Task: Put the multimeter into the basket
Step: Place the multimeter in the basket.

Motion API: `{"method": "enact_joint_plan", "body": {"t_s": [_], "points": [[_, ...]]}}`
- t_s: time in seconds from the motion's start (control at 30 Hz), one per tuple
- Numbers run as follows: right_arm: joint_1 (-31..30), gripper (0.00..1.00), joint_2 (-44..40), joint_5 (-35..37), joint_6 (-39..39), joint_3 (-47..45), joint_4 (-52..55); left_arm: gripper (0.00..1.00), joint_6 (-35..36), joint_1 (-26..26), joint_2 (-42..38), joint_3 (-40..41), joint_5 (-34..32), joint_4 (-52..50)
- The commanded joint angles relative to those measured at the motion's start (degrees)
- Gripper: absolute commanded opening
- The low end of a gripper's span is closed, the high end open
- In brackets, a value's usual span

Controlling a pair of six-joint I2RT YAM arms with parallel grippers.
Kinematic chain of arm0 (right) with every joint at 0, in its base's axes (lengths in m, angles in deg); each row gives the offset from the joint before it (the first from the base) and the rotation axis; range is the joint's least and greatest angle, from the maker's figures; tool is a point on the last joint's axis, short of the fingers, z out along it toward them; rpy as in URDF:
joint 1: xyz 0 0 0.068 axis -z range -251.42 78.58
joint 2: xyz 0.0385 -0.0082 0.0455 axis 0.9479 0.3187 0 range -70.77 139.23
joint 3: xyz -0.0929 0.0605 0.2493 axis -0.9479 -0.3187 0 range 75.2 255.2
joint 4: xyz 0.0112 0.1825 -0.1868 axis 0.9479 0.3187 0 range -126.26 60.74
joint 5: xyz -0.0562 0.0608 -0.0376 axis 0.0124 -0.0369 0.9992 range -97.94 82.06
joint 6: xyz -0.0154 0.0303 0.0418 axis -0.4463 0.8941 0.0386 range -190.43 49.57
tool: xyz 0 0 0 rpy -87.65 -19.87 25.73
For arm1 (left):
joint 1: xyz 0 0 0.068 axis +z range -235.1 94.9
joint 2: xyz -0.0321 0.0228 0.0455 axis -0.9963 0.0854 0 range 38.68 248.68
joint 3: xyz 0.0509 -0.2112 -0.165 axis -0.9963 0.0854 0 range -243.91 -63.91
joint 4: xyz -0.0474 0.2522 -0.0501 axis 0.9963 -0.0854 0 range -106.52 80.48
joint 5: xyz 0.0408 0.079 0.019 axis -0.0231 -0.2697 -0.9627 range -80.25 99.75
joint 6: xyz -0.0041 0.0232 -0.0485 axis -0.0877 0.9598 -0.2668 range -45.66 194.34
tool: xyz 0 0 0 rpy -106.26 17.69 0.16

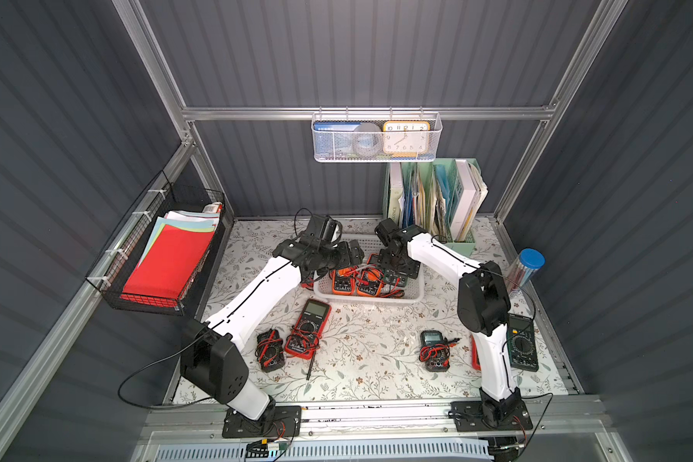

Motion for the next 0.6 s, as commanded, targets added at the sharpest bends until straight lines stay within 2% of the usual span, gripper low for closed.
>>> {"method": "enact_joint_plan", "body": {"t_s": [0.0, 0.3, 0.43, 0.57], "points": [[-0.64, 0.99, -3.26, 1.50, 0.34, -0.78, 2.80, 0.99, 1.55, 0.31, -1.14, -1.61, 0.52, -1.43], [-1.11, 0.99, -10.29, 3.47, 0.20, -2.41, 1.13, 0.99, 0.99, 0.31, -0.87, -1.42, 1.22, -0.72], [-1.22, 0.98, -11.31, 1.02, -0.52, -3.08, -3.26, 0.99, 0.99, 0.31, -0.69, -1.34, 1.40, -0.75], [-1.26, 0.97, -8.44, -3.27, -1.29, -1.45, -6.70, 0.99, 0.94, 0.31, -0.43, -1.43, 1.62, -0.55]]}}
